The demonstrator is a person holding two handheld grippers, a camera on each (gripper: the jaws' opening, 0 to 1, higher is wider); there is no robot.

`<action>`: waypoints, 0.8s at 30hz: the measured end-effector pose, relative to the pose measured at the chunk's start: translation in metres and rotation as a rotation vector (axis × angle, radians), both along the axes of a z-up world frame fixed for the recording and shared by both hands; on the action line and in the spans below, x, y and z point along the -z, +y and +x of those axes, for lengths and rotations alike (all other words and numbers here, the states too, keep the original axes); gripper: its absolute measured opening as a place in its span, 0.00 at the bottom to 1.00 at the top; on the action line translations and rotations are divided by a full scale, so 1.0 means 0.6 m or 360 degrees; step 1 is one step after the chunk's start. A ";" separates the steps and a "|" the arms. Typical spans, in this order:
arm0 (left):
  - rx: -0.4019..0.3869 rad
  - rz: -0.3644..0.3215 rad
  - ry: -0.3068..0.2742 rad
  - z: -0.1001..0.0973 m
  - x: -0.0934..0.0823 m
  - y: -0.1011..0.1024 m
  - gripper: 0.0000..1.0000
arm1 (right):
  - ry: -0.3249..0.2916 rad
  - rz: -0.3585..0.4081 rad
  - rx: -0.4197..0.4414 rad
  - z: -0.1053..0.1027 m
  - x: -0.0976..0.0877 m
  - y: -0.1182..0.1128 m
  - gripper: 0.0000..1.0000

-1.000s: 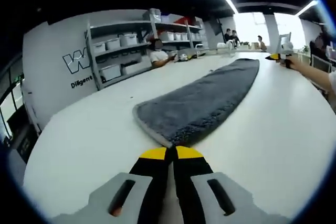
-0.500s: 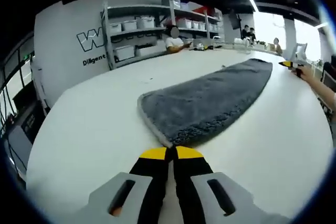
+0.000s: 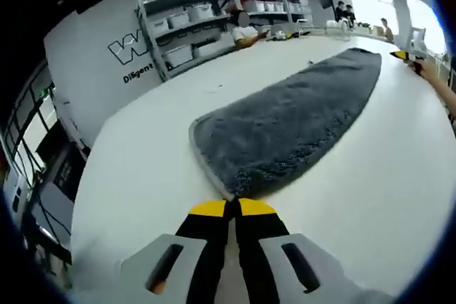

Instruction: Open the folded towel by lifting each exposed corner and separating the folded layers until the towel lies flat within the target outline without major curled edges

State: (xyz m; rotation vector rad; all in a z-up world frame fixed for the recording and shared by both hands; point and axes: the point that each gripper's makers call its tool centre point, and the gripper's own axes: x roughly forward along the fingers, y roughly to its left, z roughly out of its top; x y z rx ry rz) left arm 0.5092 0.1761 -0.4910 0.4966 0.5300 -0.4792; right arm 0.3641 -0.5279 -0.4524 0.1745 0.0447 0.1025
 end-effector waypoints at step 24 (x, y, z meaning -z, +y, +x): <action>-0.0079 0.0384 -0.0134 -0.007 -0.027 0.038 0.05 | -0.0056 0.0034 -0.0003 -0.005 -0.008 0.003 0.71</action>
